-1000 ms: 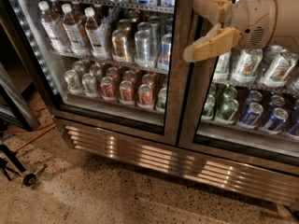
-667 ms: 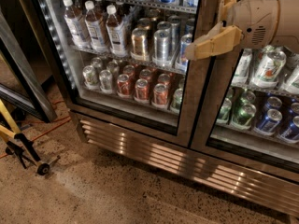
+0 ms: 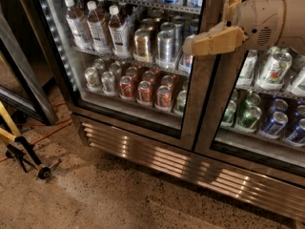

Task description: Open left fridge door

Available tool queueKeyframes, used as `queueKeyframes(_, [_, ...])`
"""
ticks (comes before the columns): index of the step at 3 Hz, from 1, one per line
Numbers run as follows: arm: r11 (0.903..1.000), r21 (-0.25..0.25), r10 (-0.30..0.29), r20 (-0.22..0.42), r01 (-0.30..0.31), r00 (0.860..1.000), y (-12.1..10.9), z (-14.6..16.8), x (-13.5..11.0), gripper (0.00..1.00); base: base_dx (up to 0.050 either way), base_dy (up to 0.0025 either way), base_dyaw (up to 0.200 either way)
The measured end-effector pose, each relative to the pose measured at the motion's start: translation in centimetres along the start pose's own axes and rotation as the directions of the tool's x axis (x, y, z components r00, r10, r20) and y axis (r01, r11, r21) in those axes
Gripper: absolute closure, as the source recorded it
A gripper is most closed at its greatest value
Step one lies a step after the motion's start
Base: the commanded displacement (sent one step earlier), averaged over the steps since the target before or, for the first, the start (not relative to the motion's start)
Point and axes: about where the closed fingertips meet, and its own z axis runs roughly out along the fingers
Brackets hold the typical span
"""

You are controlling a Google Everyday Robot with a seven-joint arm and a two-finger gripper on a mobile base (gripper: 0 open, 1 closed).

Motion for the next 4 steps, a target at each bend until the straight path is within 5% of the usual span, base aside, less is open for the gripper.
queueKeyframes(3, [1.0000, 0.000, 0.000, 0.000, 0.000, 1.000, 0.00, 0.01, 0.00, 0.89, 0.000, 0.00000, 0.000])
queueKeyframes(4, [1.0000, 0.000, 0.000, 0.000, 0.000, 1.000, 0.01, 0.02, -0.01, 1.00, 0.000, 0.00000, 0.000])
